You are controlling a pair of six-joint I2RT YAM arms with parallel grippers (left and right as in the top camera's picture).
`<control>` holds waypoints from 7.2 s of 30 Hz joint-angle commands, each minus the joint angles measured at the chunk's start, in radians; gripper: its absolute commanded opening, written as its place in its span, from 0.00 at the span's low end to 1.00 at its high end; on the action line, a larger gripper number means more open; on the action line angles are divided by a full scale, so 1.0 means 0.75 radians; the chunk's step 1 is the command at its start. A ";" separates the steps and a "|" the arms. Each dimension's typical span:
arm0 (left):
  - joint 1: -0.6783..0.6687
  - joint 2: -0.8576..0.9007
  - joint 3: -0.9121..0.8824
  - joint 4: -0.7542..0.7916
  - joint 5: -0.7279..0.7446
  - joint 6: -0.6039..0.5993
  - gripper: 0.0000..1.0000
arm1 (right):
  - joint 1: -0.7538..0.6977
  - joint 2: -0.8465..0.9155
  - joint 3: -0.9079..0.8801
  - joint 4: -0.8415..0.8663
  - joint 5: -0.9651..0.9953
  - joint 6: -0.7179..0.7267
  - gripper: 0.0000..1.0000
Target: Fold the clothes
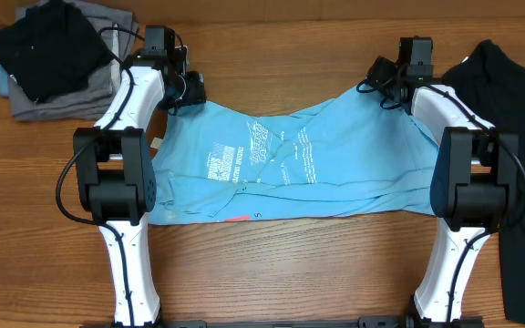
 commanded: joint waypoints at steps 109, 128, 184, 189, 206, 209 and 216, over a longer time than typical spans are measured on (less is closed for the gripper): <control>0.013 0.166 0.355 -0.830 -0.085 0.188 0.59 | -0.225 -0.457 0.250 -1.375 -0.094 -0.016 0.04; 0.013 -0.148 0.398 -0.990 -0.149 0.009 0.20 | -0.225 -0.505 0.250 -1.467 -0.095 0.063 0.04; 0.004 -0.178 0.054 -0.517 -0.016 0.113 1.00 | -0.389 -0.756 -0.422 -1.167 -0.075 0.018 1.00; -0.033 -0.091 0.054 -0.550 -0.038 0.141 1.00 | -0.363 -0.756 -0.422 -1.155 -0.075 0.019 1.00; -0.111 -0.018 0.054 -0.617 -0.164 0.165 0.55 | -0.347 -0.756 -0.422 -1.156 -0.075 0.018 1.00; -0.111 -0.020 0.059 -0.649 -0.261 0.111 0.27 | -0.347 -0.756 -0.422 -1.160 -0.074 0.018 1.00; -0.110 -0.074 0.152 -0.910 -0.537 -0.186 0.04 | -0.347 -0.756 -0.422 -1.164 -0.076 0.029 0.89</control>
